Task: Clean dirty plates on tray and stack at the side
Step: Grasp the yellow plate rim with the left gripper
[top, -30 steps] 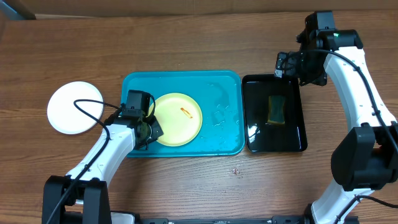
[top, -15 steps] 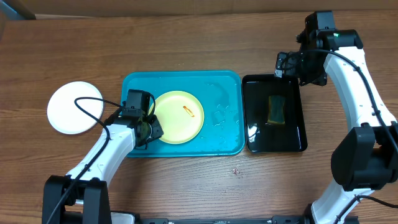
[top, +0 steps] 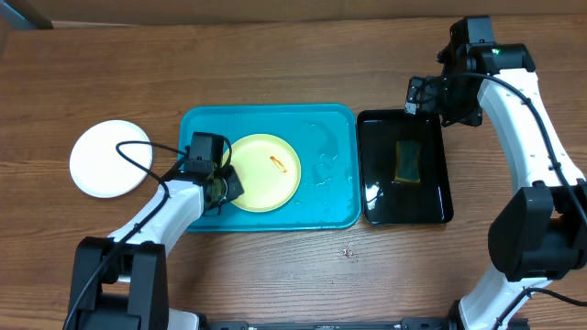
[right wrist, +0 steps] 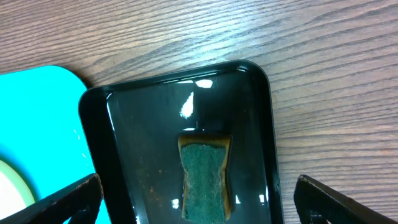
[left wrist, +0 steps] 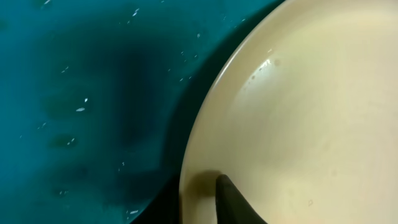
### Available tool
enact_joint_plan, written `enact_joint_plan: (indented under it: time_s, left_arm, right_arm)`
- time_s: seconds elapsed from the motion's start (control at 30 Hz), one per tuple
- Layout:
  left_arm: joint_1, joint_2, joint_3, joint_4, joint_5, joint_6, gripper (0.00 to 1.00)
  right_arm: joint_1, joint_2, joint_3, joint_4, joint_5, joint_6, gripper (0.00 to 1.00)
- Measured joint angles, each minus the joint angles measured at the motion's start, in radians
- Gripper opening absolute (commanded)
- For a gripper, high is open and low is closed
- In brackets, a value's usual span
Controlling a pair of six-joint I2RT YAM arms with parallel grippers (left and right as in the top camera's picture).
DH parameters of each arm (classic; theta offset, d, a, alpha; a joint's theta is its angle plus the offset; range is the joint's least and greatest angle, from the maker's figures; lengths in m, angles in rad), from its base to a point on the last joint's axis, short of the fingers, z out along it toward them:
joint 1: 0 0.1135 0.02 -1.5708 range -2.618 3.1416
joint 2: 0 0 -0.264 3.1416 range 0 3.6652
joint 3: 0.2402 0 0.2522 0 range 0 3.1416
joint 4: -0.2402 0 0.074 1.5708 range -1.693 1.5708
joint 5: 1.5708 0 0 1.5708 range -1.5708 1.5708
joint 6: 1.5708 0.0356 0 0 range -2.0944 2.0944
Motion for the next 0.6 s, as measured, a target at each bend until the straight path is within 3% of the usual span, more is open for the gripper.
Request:
enact_joint_plan:
  time_s: [0.43,0.6]
  left_arm:
    - [0.0,0.059,0.131,-0.005,0.004,0.182,0.16]
    - [0.0,0.071,0.137,-0.009,0.008,0.204,0.32]
  right_arm:
    - [0.0,0.0,0.0,0.0,0.0,0.0,1.0]
    - [0.0,0.0,0.0,0.0,0.0,0.0,1.0]
